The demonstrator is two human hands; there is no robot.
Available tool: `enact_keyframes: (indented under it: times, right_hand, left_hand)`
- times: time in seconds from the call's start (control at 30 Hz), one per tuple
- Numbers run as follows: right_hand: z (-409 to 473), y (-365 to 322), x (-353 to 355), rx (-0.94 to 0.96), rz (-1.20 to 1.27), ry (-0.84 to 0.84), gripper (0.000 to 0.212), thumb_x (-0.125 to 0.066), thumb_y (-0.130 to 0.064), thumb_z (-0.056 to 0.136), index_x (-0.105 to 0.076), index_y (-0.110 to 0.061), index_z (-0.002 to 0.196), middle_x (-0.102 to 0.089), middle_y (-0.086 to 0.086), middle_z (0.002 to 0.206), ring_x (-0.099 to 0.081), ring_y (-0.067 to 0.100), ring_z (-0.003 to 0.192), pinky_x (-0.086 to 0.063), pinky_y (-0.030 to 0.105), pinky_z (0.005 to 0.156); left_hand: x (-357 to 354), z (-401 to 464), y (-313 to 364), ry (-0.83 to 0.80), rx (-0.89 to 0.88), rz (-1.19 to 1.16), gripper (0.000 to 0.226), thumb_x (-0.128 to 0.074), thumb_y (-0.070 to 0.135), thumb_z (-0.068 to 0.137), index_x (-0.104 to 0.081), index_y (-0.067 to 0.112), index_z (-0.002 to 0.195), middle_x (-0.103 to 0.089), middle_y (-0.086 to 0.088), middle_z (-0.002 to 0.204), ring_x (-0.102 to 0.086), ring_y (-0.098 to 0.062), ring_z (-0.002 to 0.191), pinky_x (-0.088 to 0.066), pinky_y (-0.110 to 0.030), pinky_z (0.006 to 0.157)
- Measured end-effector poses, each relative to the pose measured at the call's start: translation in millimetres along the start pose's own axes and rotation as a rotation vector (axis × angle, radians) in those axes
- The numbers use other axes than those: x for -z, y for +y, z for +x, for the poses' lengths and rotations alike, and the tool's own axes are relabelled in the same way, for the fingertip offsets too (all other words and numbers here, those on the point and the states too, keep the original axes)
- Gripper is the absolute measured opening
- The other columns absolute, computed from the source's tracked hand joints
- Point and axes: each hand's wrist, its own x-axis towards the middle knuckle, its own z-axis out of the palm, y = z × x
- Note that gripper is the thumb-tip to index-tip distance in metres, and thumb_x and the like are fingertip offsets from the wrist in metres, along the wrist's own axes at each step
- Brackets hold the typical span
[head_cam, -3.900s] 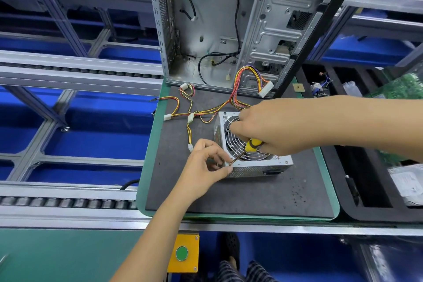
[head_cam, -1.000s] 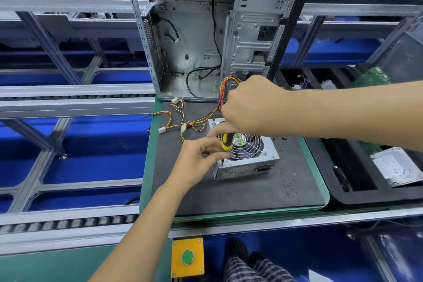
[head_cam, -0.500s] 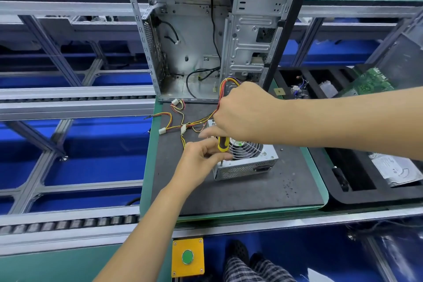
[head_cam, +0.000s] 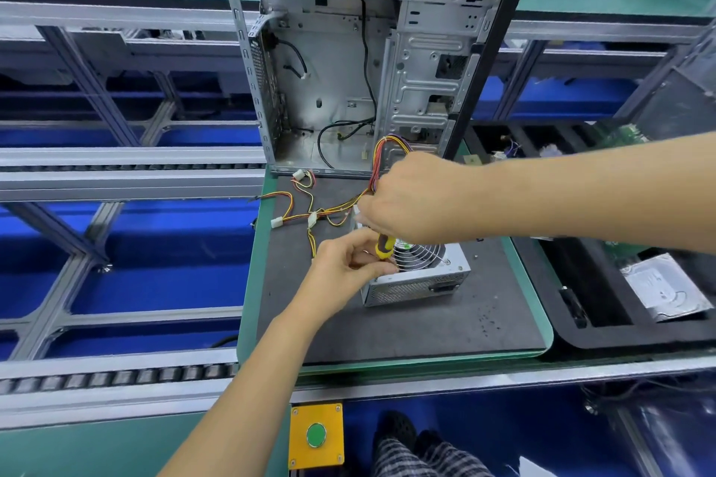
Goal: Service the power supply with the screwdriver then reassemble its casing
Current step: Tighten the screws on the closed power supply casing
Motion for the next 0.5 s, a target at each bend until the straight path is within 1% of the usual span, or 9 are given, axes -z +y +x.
enact_keyframes:
  times: [0.03,0.1,0.13,0.2,0.27,0.3,0.4,0.43,0.5]
  right_hand:
    - [-1.8,-5.6,2.1,-0.049,0.011,0.023,0.027,-0.026,-0.031,0.103,-0.042,-0.016,0.087,-0.042,0.004,0.065,-0.040,0.023,0.048,-0.014,0.029,0.041]
    - [-2.1,-8.5,3.4,-0.126,-0.019,0.018,0.028,-0.024,-0.037,0.103,-0.036,-0.016,0.089,-0.042,0.005,0.066,-0.055,0.028,0.059,-0.014,0.029,0.041]
    - [-0.4,-9.6,4.6,-0.118,-0.016,-0.008,0.024,-0.027,-0.036,0.103,-0.032,-0.016,0.091,-0.040,0.007,0.063,-0.051,0.027,0.056,-0.015,0.029,0.041]
    - [0.5,-1.6,4.0,0.070,0.002,-0.035,0.017,-0.040,-0.027,0.099,-0.029,-0.016,0.105,-0.033,0.004,0.073,-0.038,0.022,0.058,-0.017,0.029,0.041]
    - [-2.5,12.4,7.4,0.275,-0.077,-0.075,0.039,-0.050,-0.012,0.089,-0.029,-0.016,0.121,-0.026,0.004,0.092,-0.038,0.020,0.077,-0.016,0.026,0.043]
    - [-3.6,17.3,6.4,0.351,-0.095,-0.074,0.041,-0.050,-0.007,0.086,-0.034,-0.014,0.123,-0.029,0.005,0.096,-0.039,0.020,0.083,-0.017,0.025,0.044]
    - [-2.8,10.2,2.5,0.236,-0.109,-0.080,0.015,-0.037,-0.019,0.099,-0.049,-0.010,0.104,-0.035,0.003,0.076,-0.045,0.024,0.070,-0.034,0.031,0.053]
    - [0.3,7.4,-0.7,0.139,-0.094,-0.078,0.026,-0.032,-0.026,0.102,-0.051,-0.012,0.091,-0.032,0.001,0.066,-0.042,0.025,0.063,-0.037,0.032,0.055]
    - [3.6,2.1,-0.8,0.018,-0.024,-0.111,0.046,-0.025,-0.040,0.103,-0.039,-0.014,0.068,-0.029,0.001,0.057,-0.040,0.025,0.060,-0.038,0.032,0.056]
  left_hand:
    - [-1.5,0.4,-0.5,0.034,-0.006,-0.005,0.014,-0.077,0.003,0.078,-0.066,0.007,0.086,-0.073,-0.016,0.078,-0.069,-0.027,0.076,-0.053,-0.042,0.079]
    - [-4.1,-0.2,-0.6,0.066,-0.021,-0.009,0.016,-0.079,0.005,0.077,-0.064,0.001,0.078,-0.066,-0.023,0.066,-0.052,-0.018,0.063,-0.039,-0.030,0.063]
    - [-4.5,-0.1,0.2,0.075,-0.033,0.004,0.018,-0.079,0.006,0.077,-0.062,0.000,0.072,-0.061,-0.013,0.055,-0.043,-0.011,0.057,-0.032,-0.024,0.057]
    - [-3.4,2.3,2.9,0.098,-0.053,0.065,0.027,-0.080,0.006,0.075,-0.065,0.019,0.058,-0.045,0.013,0.042,-0.030,-0.001,0.046,-0.022,-0.011,0.048]
    - [-1.5,4.1,4.0,0.107,-0.065,0.112,0.042,-0.081,0.006,0.075,-0.064,0.037,0.051,-0.041,0.016,0.040,-0.030,-0.002,0.044,-0.024,-0.011,0.045]
    - [-1.4,4.2,5.4,0.103,-0.072,0.124,0.046,-0.081,0.007,0.076,-0.063,0.041,0.050,-0.041,0.017,0.040,-0.030,-0.002,0.043,-0.024,-0.012,0.045]
    - [-1.4,1.9,2.4,0.073,-0.110,0.166,0.040,-0.078,0.009,0.080,-0.061,0.038,0.057,-0.048,0.017,0.045,-0.032,-0.002,0.046,-0.025,-0.012,0.048]
    - [-2.4,0.3,2.8,0.063,-0.112,0.183,0.031,-0.077,0.011,0.082,-0.064,0.032,0.063,-0.056,0.015,0.050,-0.039,-0.002,0.048,-0.029,-0.012,0.051]
    - [-3.8,-1.1,2.0,0.046,-0.088,0.184,0.008,-0.073,0.011,0.086,-0.069,0.014,0.079,-0.072,0.005,0.070,-0.062,-0.005,0.063,-0.048,-0.023,0.064]
